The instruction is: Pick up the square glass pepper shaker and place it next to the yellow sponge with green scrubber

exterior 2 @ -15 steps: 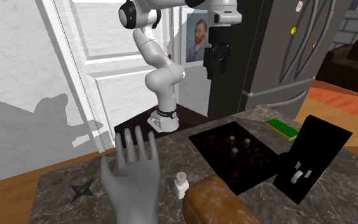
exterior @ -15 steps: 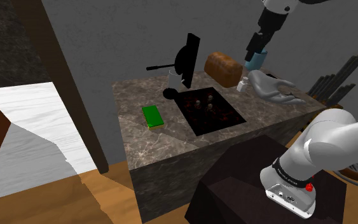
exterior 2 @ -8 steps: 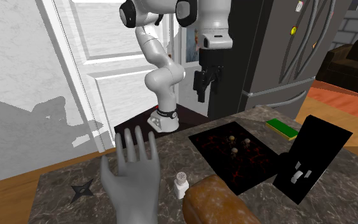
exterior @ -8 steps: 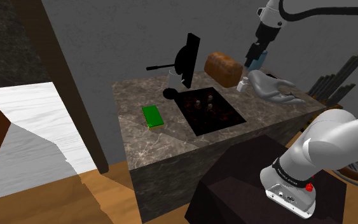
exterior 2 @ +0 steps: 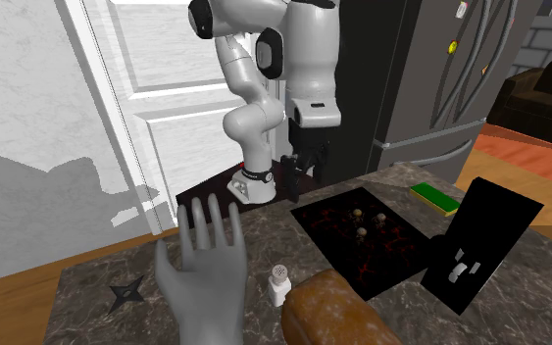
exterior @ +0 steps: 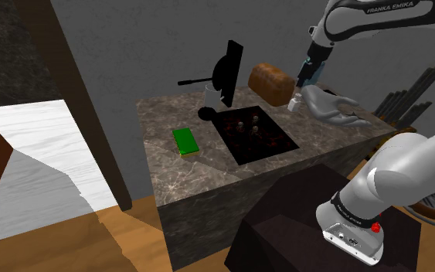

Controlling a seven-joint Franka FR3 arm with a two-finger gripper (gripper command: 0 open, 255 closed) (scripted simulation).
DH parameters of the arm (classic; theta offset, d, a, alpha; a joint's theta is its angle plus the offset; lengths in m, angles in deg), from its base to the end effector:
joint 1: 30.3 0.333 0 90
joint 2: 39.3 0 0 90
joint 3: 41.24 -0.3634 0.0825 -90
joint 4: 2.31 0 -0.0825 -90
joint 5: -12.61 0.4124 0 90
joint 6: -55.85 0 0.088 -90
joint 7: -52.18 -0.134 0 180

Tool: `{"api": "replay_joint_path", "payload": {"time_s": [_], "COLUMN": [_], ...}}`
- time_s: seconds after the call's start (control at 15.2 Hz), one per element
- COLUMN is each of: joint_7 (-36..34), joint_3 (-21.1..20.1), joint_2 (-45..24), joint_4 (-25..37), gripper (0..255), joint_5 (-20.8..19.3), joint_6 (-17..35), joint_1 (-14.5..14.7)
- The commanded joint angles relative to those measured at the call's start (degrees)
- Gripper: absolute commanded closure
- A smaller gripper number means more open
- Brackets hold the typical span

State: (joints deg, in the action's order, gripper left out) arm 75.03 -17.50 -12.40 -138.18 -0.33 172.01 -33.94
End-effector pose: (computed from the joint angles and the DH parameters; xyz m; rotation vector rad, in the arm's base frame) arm 0.3751 -0.2294 0.4971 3.0765 0.0663 0.1229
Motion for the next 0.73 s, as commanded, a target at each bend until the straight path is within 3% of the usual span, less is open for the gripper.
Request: {"api": "replay_joint_path", "payload": {"time_s": [0.0, 0.33, 0.66], "joint_7": [2.9, 10.8, 19.6], "joint_3": [2.7, 9.0, 13.6], "joint_2": [-3.3, -13.1, -23.3], "joint_4": [0.6, 3.9, 8.3], "gripper": [0, 0, 0], "joint_5": [0.3, 3.7, 10.5], "joint_6": [2.8, 8.8, 13.0], "joint_1": [-0.1, 0.5, 0.6]}}
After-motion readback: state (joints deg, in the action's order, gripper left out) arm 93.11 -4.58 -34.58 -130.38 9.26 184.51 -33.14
